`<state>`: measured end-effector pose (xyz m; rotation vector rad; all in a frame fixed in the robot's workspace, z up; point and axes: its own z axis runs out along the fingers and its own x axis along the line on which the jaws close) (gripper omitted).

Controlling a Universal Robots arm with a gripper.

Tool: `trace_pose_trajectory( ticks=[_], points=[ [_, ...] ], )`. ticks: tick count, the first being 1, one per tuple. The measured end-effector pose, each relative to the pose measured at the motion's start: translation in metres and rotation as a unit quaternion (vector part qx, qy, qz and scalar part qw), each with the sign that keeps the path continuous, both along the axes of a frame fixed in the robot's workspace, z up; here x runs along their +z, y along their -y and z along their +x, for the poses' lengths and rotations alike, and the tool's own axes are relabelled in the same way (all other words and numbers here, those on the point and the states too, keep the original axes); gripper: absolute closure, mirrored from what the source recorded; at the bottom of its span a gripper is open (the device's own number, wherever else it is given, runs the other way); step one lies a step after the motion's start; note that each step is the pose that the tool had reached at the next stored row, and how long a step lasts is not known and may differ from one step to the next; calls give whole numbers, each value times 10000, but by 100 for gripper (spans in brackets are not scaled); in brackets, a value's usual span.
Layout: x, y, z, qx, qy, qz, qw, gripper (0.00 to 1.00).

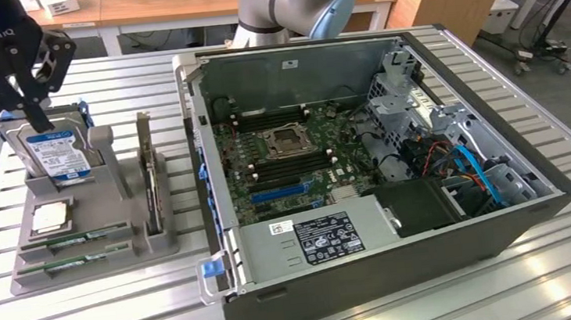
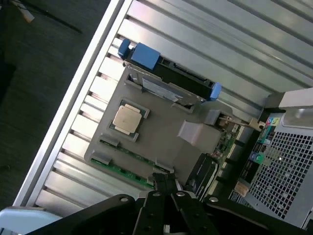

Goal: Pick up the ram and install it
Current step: 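Pick up the ram and move it above insertion slot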

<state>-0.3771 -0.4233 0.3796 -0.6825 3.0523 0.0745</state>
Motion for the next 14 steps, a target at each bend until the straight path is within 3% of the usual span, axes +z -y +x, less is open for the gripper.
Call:
trace_pose_trajectory(
  ticks=[7, 14],
  points=[
    [-38, 0, -1, 594, 0, 0, 9982, 90],
    [-60, 0, -1, 1131, 0, -1, 9936, 90]
  ],
)
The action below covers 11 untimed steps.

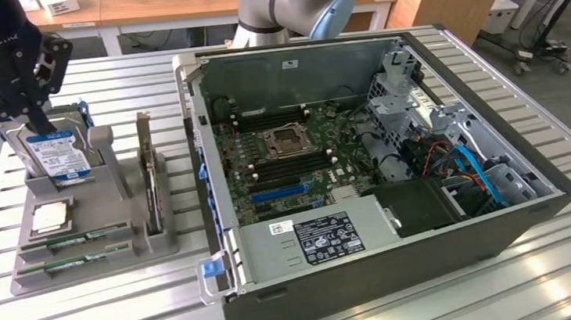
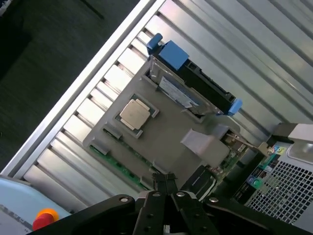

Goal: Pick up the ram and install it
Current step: 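Pick up the ram and move it above insertion slot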

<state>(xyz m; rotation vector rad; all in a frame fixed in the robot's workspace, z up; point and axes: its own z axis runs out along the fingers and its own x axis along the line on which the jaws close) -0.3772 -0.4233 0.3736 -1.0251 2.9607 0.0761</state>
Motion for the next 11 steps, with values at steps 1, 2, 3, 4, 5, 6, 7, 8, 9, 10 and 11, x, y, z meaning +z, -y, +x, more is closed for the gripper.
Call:
trace_pose_trajectory(
  ticks=[1, 2, 3, 4, 5, 6, 7, 8, 9, 10, 11],
  points=[
    [-3, 0, 0, 64, 0, 0, 10000, 90],
    [-4, 0, -1, 126, 0, 0, 9999, 90],
    [-6, 0, -1, 197, -1, -1, 9998, 90],
    [-8, 0, -1, 266, 0, -1, 9996, 90],
    [-10, 0, -1, 334, 0, -1, 9994, 90],
    [-13, -1, -1, 407, 0, -2, 9992, 90],
    [-15, 0, -1, 480, 0, -1, 9988, 90],
    [-17, 0, -1, 554, 0, -1, 9985, 90],
    [-19, -1, -1, 628, 0, -2, 9980, 90],
    [-22, -1, -1, 701, 0, -2, 9975, 90],
    [-24, -1, -1, 766, 0, -2, 9971, 90]
  ],
)
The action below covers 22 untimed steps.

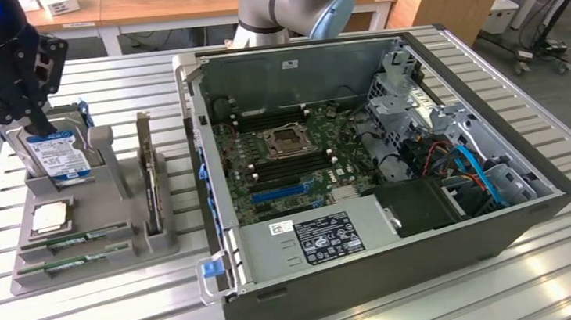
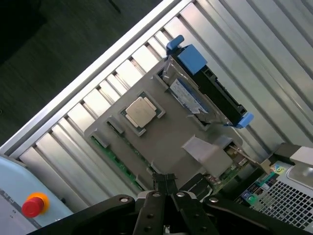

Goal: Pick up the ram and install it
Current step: 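Pick up the ram and move it above insertion slot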

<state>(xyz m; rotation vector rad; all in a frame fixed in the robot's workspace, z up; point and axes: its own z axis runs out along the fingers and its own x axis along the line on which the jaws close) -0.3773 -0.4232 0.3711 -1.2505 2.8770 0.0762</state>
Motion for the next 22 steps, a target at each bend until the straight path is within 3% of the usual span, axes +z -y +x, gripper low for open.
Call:
trace_pose_trajectory(
  ticks=[5, 11, 15, 22],
  points=[
    [-6, -1, -1, 368, 0, -2, 9993, 90],
    [-15, -1, 0, 863, -1, -6, 9963, 90],
    [-26, -1, 0, 1195, -1, -17, 9928, 90],
    [-41, -1, -1, 1773, -3, -42, 9842, 90]
  ],
)
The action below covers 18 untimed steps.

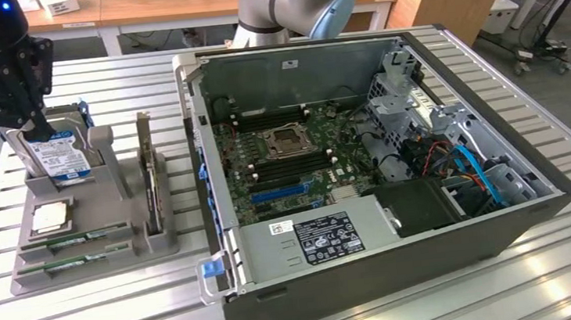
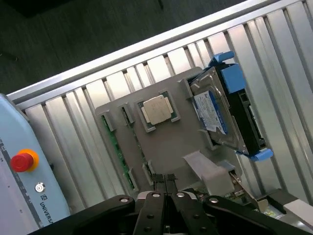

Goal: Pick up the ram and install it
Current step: 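Pick up the ram and move it above insertion slot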

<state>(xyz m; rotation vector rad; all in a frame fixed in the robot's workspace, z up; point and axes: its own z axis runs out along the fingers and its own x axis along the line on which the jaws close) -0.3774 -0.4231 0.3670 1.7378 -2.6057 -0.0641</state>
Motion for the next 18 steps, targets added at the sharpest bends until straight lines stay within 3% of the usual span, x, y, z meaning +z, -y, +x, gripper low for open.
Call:
trace_pose_trajectory(
  ticks=[5, 11, 18],
  points=[
    [-7, 0, 0, 376, 0, -22, 9993, 90],
    [-14, 0, 0, 833, 0, -30, 9965, 90],
    [-15, 0, 0, 911, 1, -30, 9958, 90]
  ],
)
